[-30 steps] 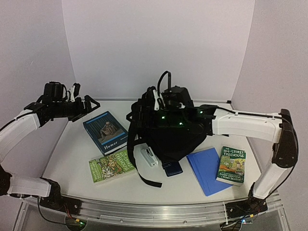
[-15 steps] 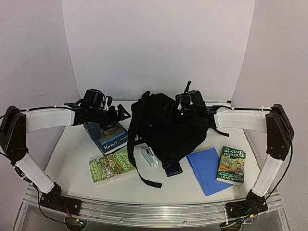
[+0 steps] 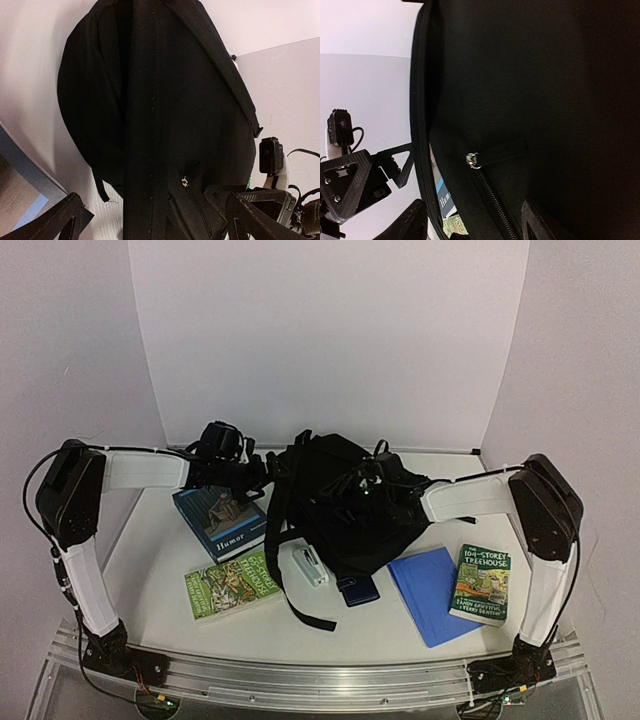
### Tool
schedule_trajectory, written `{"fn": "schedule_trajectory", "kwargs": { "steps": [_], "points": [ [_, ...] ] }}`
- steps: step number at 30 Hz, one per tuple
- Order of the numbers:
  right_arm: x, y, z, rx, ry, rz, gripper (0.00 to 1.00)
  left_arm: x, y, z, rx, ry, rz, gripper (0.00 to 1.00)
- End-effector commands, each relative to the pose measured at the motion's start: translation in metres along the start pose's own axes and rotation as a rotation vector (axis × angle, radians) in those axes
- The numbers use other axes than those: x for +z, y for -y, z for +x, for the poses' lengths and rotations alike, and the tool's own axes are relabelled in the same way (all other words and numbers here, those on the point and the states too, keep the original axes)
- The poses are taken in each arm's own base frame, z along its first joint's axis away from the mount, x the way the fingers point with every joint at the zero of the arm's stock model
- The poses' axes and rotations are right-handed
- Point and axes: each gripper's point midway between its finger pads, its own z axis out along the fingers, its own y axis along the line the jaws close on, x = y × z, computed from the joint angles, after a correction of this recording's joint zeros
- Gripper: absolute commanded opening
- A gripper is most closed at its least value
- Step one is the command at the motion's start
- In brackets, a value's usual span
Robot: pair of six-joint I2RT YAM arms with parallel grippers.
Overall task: Pack the student bag
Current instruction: Unzip the student bag at the center of the board.
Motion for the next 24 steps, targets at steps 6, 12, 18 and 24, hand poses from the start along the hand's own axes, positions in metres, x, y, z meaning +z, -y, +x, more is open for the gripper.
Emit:
{"fn": "schedule_trajectory", "kwargs": {
  "steps": [6, 12, 18, 24],
  "points": [
    [0.013, 0.017, -0.006, 0.132, 0.07, -0.006, 0.6, 0.021, 0.007, -0.004, -0.007, -0.036, 0.043, 0.96],
    [0.024, 0.024, -0.006, 0.18, 0.074, -0.024, 0.51, 0.036, 0.005, 0.0, -0.02, -0.077, 0.061, 0.88],
    [0.032, 0.032, -0.008, 0.218, 0.098, -0.024, 0.44, 0.045, -0.003, 0.005, -0.034, -0.11, 0.047, 0.8],
    [0.042, 0.031, -0.013, 0.224, 0.116, -0.03, 0.39, 0.048, -0.005, 0.008, -0.045, -0.12, 0.045, 0.54]
  ]
}}
